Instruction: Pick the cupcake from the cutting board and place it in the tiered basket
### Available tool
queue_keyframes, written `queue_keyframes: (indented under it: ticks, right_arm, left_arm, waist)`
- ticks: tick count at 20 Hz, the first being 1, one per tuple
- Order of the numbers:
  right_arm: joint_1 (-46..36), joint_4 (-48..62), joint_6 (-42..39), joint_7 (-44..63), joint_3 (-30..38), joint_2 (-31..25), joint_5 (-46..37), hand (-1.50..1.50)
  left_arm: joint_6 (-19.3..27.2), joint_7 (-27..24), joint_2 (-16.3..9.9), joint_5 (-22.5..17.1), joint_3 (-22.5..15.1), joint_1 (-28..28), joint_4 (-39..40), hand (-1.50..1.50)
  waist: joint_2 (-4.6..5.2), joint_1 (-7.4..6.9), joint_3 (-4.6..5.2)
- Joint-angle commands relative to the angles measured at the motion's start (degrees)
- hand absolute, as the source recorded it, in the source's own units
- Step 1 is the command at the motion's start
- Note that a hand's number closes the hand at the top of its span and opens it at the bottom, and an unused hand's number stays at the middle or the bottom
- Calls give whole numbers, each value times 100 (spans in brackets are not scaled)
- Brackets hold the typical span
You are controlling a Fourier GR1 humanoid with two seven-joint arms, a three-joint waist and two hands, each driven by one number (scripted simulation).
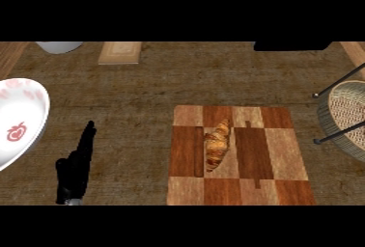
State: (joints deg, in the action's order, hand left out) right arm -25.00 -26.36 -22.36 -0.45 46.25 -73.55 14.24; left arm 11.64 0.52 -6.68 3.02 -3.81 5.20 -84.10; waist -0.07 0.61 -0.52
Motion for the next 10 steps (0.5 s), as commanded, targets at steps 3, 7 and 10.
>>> queue_keyframes:
  ticks: [3, 7, 10]
  right_arm:
    - [787, 987, -824, -558, 509, -681, 127, -150]
    - [1254, 1237, -1526, -905, 657, -782, 194, -150]
    - [1446, 1349, -1746, -1121, 672, -730, 169, -150]
  left_arm:
    - [-121, 15, -10, -143, 83, 210, 215, 0]
    - [135, 48, 179, 5, -1, 295, 187, 0]
    - [30, 19, 132, -89, 62, 308, 241, 0]
  waist:
    - [34, 125, -3]
    - [-2, 335, -27]
    - [23, 272, -35]
